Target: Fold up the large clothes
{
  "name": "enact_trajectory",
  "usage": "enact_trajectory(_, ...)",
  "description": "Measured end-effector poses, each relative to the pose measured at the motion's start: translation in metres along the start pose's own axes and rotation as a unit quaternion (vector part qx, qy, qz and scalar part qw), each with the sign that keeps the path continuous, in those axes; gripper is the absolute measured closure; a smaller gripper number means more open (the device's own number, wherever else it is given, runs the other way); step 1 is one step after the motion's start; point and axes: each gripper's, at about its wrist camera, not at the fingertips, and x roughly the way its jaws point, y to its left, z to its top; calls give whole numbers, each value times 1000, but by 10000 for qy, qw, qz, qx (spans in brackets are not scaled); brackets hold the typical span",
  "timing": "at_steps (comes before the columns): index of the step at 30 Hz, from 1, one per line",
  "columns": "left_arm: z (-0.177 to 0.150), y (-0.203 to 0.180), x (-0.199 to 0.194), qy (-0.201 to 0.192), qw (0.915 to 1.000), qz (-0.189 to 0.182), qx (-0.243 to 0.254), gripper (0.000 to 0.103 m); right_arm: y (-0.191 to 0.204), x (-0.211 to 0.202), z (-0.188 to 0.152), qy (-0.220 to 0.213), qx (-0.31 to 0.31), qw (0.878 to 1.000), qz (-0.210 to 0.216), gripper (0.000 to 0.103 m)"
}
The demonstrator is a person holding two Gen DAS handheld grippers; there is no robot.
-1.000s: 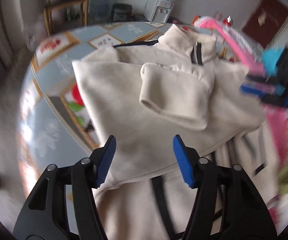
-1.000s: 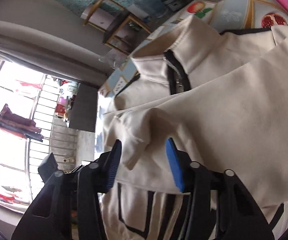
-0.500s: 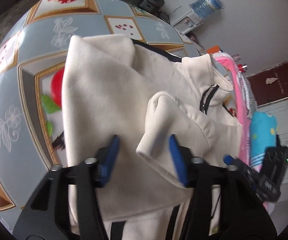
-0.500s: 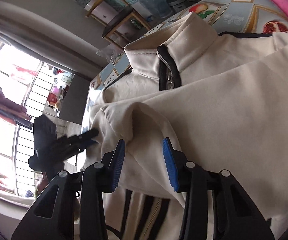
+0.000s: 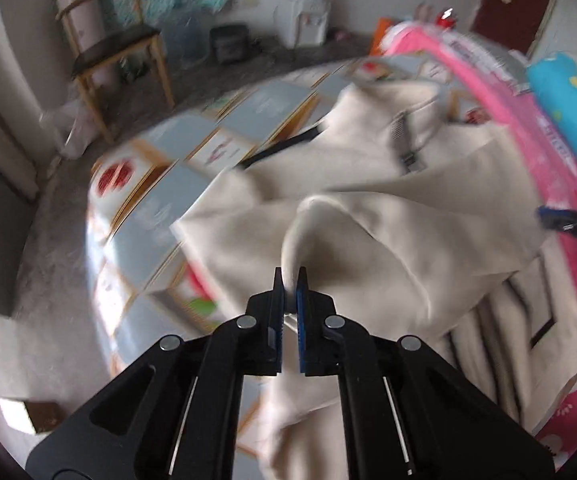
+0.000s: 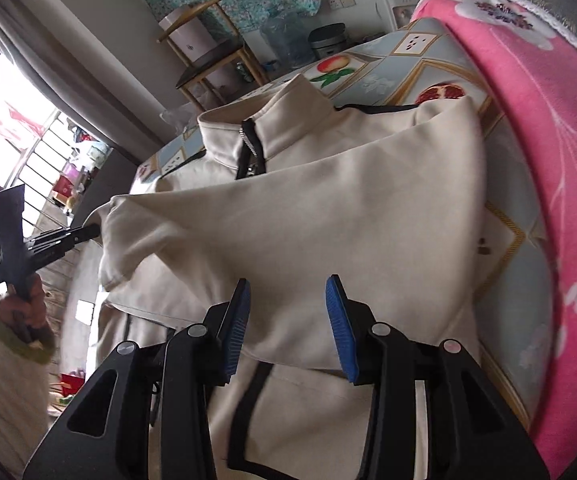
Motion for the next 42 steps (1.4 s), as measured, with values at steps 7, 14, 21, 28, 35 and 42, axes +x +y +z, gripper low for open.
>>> enact_trajectory(7, -17, 38, 35, 167, 9962, -431, -743, 98, -12, -16, 5, -236, -88, 9985, -479, 64)
enact_trajectory(14, -12, 42, 39, 85, 9927, -610, -1035, 98, -67, -28, 40, -539, 576, 9890, -1254, 55)
enact_trajectory(21, -16, 40, 41, 14, 9930, -577, -1030, 98, -105, 6, 55, -174, 893, 9872, -1306, 57)
enact_trajectory(28, -11, 35, 13, -462, 9911, -890, -874, 99, -73, 6, 54, -404, 271, 9887, -1417, 98)
enact_trajectory(35, -5, 54, 48, 232, 9892, -757, -1231, 98, -79, 1, 46, -663, 452, 9832, -1640, 98)
enact_trajectory(42, -13, 71, 44, -113, 9792, -674, -1909, 91, -84, 2, 47, -653, 461, 9760, -2026, 73)
